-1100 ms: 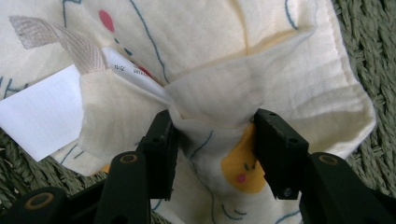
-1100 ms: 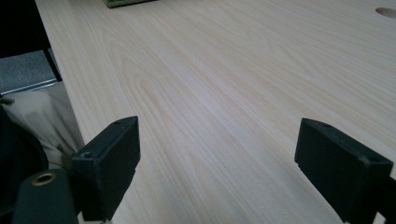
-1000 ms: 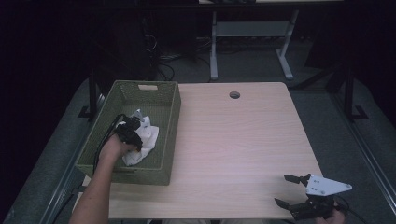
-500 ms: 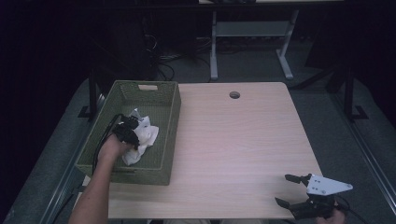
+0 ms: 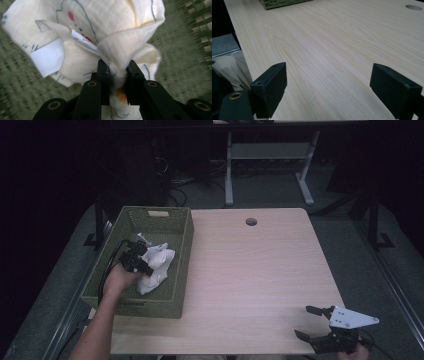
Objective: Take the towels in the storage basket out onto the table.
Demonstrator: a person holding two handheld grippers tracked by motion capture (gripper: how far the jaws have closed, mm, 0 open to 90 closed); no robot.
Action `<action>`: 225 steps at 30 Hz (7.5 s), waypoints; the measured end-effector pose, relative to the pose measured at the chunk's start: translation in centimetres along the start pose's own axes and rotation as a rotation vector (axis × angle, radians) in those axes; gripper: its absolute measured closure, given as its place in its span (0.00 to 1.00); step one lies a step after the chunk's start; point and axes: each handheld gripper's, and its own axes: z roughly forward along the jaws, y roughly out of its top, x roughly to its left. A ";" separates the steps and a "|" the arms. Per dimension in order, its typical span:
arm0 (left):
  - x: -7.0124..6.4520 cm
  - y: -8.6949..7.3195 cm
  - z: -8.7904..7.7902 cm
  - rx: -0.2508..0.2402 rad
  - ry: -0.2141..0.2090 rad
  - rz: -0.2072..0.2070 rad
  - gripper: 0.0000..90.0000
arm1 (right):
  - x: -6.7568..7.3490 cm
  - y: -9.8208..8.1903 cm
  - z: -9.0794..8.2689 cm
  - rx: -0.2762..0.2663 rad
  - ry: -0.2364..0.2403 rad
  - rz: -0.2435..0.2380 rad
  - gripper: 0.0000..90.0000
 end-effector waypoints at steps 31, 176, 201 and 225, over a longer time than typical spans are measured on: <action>2.0 -3.9 -5.7 -0.563 -0.501 -0.206 0.85 | 0.4 0.2 -0.2 -0.014 -0.015 -0.003 0.15; -24.8 11.0 7.2 -0.179 -0.196 0.293 0.59 | 0.4 0.2 -1.1 -0.069 0.016 -0.016 0.15; -24.1 6.9 5.7 -0.392 -0.320 0.288 0.37 | 0.0 0.1 -0.4 -0.035 0.008 -0.008 0.15; -22.4 3.2 5.6 -0.488 -0.436 0.253 0.32 | 0.1 0.1 0.0 -0.015 0.003 -0.009 0.15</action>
